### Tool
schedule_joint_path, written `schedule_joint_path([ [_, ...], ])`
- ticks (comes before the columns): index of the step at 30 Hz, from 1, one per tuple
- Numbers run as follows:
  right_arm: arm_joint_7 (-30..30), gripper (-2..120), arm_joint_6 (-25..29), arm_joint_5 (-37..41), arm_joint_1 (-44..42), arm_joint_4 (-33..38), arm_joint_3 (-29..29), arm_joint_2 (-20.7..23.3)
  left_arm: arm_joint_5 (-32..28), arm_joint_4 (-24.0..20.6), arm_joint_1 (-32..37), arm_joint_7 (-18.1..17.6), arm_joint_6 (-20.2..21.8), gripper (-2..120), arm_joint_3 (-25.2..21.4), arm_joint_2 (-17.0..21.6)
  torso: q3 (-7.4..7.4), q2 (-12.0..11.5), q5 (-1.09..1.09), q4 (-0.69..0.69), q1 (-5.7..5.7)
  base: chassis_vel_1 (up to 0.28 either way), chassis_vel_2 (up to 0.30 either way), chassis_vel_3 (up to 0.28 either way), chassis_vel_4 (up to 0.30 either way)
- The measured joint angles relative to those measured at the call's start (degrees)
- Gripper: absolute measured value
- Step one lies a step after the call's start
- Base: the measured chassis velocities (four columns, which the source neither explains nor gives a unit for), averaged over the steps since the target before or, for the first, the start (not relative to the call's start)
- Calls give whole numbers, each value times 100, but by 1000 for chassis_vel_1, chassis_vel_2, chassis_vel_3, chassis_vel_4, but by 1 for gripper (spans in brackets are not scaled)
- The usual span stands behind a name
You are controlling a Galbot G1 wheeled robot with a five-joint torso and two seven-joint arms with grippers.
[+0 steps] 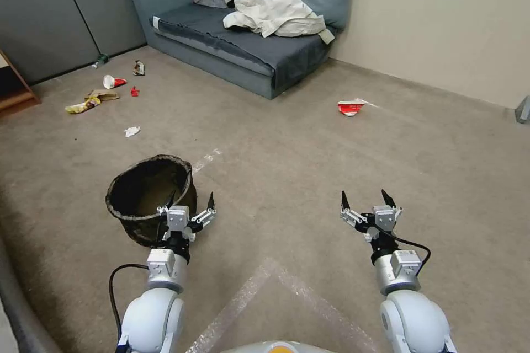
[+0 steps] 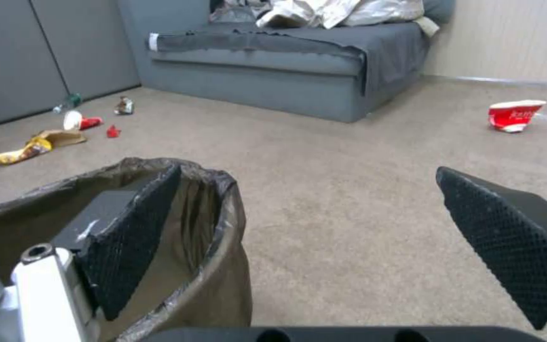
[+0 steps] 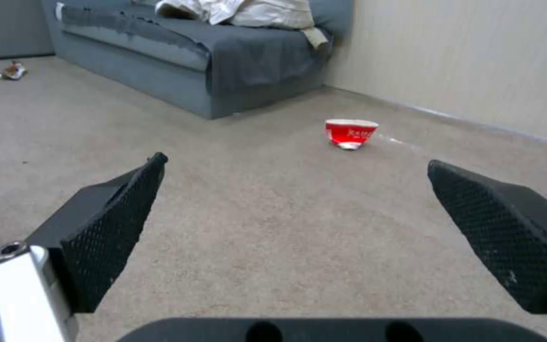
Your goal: Pick up the trash can from the floor.
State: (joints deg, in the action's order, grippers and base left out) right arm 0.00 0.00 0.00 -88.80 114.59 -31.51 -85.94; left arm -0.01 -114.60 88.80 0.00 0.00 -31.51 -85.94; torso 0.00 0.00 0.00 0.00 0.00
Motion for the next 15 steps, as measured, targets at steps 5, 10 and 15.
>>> schedule_joint_path([
  [5,0,100,0,0,0,0,0,0,0,0,0,0,0,100,0,0,0,0,0,0,0,0,0,0,0],
  [10,0,100,0,0,0,0,0,0,0,0,0,0,0,100,0,0,0,0,0,0,0,0,0,0,0],
  [15,0,100,0,0,0,0,0,0,0,0,1,0,0,100,0,0,0,0,0,0,0,0,0,0,0],
])
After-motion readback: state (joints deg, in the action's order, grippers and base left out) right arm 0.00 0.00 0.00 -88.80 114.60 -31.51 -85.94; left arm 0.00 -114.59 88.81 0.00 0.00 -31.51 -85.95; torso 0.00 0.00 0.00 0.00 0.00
